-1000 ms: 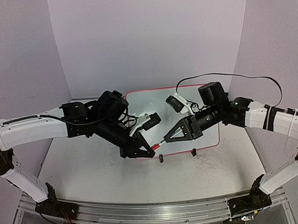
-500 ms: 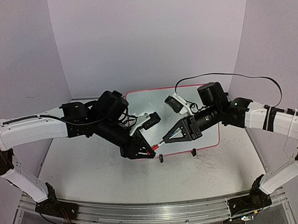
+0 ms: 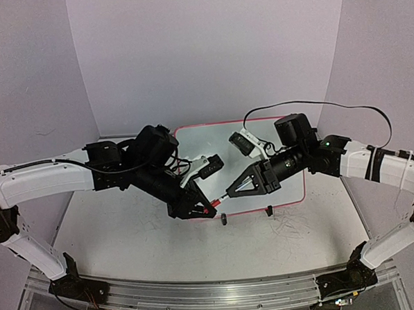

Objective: Write a sentence on the whiteboard
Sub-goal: Open the pen cap from the whiteboard marker, then place the pen cap at the center of the board.

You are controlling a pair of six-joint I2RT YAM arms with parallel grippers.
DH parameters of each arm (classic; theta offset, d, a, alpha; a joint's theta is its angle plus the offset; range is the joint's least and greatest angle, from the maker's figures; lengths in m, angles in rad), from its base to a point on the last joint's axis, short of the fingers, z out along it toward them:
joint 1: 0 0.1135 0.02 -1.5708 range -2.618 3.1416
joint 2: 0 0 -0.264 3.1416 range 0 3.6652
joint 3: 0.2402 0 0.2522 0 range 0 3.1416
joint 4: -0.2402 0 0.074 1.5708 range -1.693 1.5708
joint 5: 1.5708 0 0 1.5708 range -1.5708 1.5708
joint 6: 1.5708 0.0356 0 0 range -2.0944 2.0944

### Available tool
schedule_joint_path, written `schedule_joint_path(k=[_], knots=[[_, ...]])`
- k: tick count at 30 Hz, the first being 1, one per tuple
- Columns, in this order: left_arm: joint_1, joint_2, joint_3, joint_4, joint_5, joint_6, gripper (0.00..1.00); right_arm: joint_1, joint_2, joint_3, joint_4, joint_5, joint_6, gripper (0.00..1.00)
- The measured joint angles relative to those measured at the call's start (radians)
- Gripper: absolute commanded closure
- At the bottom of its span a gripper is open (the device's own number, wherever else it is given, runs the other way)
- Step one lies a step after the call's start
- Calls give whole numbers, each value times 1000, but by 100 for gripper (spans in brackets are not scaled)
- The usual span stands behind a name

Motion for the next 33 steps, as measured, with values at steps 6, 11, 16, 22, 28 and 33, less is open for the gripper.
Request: schedule_joint_path(k=[6, 11, 16, 22, 28, 33], knots=[[0, 0, 0, 9, 8, 7, 100, 0, -3, -6, 9, 22, -5, 100], [-2, -22, -43, 62, -6, 33, 100, -9, -29, -40, 32, 29, -14, 100], [36, -131, -171, 75, -21, 89, 100, -109, -134, -107, 43, 25, -22, 100], [147, -297, -278, 41, -83, 102, 100, -214, -356, -161, 29, 135, -27, 100], [159, -332, -318, 82, -397, -72, 100, -208, -465, -219, 152, 312, 56, 100], [195, -300, -411, 116, -654, -280, 100, -208, -502, -305, 279, 452, 158, 100]])
